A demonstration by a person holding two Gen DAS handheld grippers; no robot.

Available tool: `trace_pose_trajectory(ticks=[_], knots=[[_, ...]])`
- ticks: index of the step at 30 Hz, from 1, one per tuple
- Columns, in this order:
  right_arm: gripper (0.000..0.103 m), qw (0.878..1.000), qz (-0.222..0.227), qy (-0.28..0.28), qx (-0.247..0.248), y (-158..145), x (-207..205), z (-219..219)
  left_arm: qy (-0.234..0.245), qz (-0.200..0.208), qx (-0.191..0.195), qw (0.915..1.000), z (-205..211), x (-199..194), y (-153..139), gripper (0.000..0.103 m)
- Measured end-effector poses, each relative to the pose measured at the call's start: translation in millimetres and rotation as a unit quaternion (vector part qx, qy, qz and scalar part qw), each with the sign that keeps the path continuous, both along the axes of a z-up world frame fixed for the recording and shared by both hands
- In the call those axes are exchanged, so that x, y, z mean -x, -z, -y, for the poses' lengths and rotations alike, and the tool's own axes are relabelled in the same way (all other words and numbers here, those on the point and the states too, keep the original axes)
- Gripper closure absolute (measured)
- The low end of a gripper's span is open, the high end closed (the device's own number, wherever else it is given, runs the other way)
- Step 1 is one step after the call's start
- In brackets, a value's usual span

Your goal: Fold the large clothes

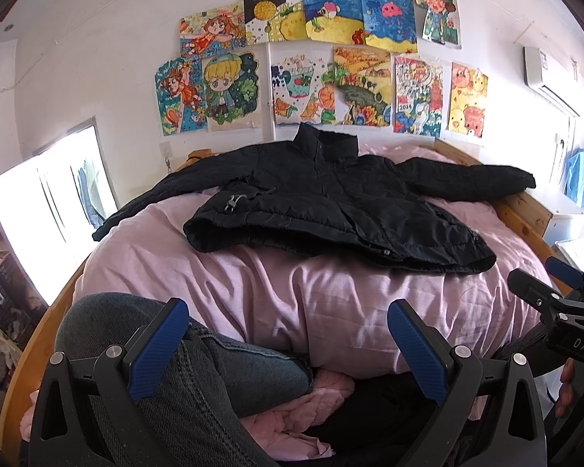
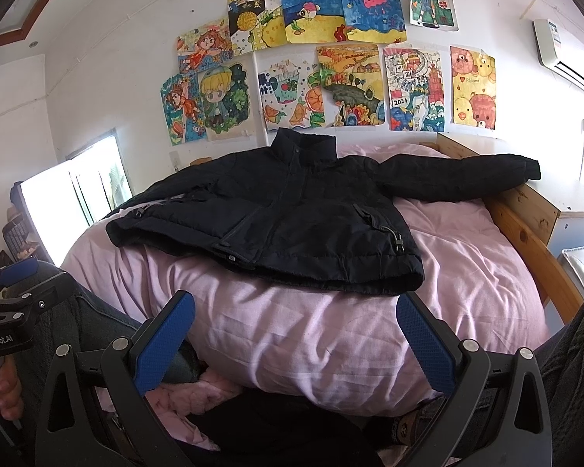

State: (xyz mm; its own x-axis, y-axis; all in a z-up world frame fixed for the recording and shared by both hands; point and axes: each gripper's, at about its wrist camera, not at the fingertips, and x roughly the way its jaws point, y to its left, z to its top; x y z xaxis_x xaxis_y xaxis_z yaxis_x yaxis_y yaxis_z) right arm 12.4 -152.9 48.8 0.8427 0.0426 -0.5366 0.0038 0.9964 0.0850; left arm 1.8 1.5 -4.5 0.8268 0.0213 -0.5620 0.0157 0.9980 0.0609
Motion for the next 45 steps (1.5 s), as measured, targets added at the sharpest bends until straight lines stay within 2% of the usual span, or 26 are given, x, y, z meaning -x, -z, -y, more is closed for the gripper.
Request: trace_pose_trajectory(ticks=[8, 13, 20, 24, 29, 34, 41, 45], knots=[[0.001, 0.998, -0.031, 0.043, 0.025, -10, -5, -3, 0.006, -0.031, -0.001, 0.9995, 3, -15, -2, 0.000], [0.001, 0.996, -0.031, 0.061, 0.056, -32, -3, -1, 0.020, -0.026, -0.010, 0.9994, 4, -29, -22, 0.000], [0.001, 0.996, -0.016, 0.058, 0.064, -62, -15, 20, 0.043, -0.032, 0.000, 0.9985, 10, -60, -56, 0.000], [0.001, 0.994, -0.003, 0.046, 0.094, -85, -29, 27, 0.047, -0.035, -0.020, 0.9981, 22, -84, -77, 0.000], [0.001, 0.991, 0.020, 0.030, 0.129, -123, -57, 46, 0.056, -0.043, -0.030, 0.9971, 36, -124, -106, 0.000], [0.001, 0.993, -0.001, 0.008, 0.121, -148, -99, 68, 0.054, -0.035, -0.060, 0.9961, 55, -164, -135, 0.000], [0.001, 0.996, -0.041, -0.019, 0.073, -149, -173, 120, 0.048, -0.029, -0.083, 0.9949, 88, -227, -152, 0.000], [0.001, 0.996, -0.054, 0.010, 0.068, -137, -227, 152, 0.055, -0.036, -0.099, 0.9929, 115, -269, -146, 0.000]])
